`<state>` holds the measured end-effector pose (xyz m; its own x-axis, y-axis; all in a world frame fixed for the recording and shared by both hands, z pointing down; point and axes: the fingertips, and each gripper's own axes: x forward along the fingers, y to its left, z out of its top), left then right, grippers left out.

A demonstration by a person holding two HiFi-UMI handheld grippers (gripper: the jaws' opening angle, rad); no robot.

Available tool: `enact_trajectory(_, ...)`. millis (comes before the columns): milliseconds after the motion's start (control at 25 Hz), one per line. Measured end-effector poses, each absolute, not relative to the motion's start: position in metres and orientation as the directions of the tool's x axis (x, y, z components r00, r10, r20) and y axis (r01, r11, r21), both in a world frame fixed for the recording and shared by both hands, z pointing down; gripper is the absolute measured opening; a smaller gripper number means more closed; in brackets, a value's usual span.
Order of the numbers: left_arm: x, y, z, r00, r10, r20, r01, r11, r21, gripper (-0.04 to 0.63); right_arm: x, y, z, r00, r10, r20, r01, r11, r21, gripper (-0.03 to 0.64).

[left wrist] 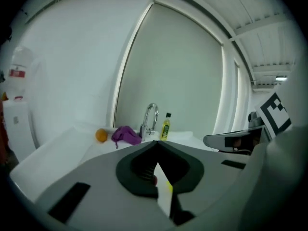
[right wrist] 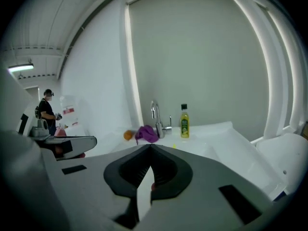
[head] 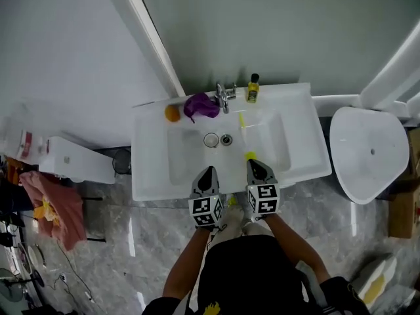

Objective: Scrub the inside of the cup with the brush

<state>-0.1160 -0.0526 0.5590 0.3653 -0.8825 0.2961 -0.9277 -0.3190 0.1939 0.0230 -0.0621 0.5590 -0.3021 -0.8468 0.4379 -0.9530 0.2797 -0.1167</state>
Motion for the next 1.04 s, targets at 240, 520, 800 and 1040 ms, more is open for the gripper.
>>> enact_trajectory(240,-0.119,0.025,0.493,0.343,-0.91,0.235,-0.939,-0.322,0.124,0.017,0.013,-0.001,0.487,-0.354,-0.882,0.312,-0.935,0.324,-0.144,0.025)
enact_trajectory(520,-0.126,0.081,0.471,0.396,-0.886,0.24,-0.918,-0.378,0.119,0.017,-0.001,0.065,0.445,-0.368,-0.893,0.258,-0.93,0.348,-0.121,0.025)
enact_trajectory(800,-0.136,0.114,0.475,0.458,-0.844,0.28,-0.889,-0.442,0.122,0.017,0.0,0.103,0.432,-0.323,-0.907,0.269,-0.946,0.308,-0.099,0.025)
enact_trajectory(1040,-0.214,0.13,0.454,0.397,-0.884,0.248,-0.914,-0.406,0.018,0.017,-0.027,0.134,0.424,-0.274,-0.907,0.321,-0.956,0.292,0.009,0.025)
